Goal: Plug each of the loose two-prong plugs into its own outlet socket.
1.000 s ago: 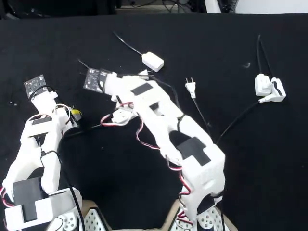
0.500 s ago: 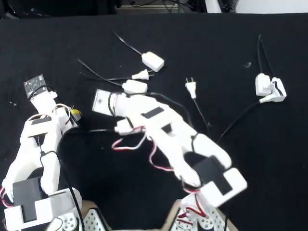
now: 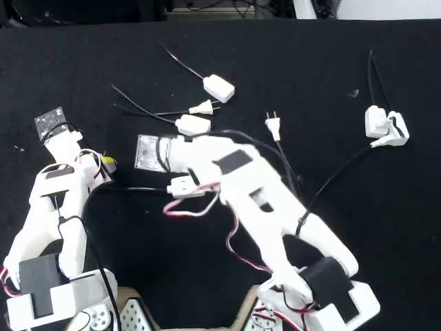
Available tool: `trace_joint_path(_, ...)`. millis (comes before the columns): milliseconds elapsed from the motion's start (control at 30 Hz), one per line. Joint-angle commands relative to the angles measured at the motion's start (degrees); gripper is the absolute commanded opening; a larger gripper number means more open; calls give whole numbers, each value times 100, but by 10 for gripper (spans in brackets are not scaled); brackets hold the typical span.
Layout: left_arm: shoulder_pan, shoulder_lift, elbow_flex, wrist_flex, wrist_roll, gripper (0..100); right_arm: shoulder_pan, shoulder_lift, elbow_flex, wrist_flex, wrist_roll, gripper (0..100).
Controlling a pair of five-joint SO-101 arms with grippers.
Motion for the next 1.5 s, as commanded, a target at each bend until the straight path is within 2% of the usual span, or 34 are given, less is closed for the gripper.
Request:
trace_joint_path(0,-13,-176,-48,-26,26,255,70,110,-1560,1978,211,10)
trace_joint_path(67,31,-193,-92,-18,26,255,44,224,-1912,2189,114,10)
trace_joint_path(133,127,-308,-189,211,26,255,26,224,-2026,2127,-290,10)
trace_joint_path(267,321,-967,-277,914,0,255,44,-119,-1473,1248,-1178,11)
trace_joint_path(467,963,-3262,576,1037,-237,255,-70,-1314,356,-475,-1811,11)
trace_joint_path(600,1420,-4695,936,1090,-211,256,-97,-1675,831,-818,-2084,11)
trace_joint_path(700,1842,-5301,1059,1099,-211,256,-97,-1692,927,-985,-2330,11)
trace_joint_path(867,2246,-5354,1156,1073,-211,256,-360,-1982,1077,-1143,-2514,11)
trace_joint_path(1100,2255,-5275,1147,1046,-220,256,-791,-2756,1455,-1169,-2514,11)
trace_joint_path(1467,2229,-5275,1367,1037,-220,256,-800,-3301,1798,-1134,-2514,11)
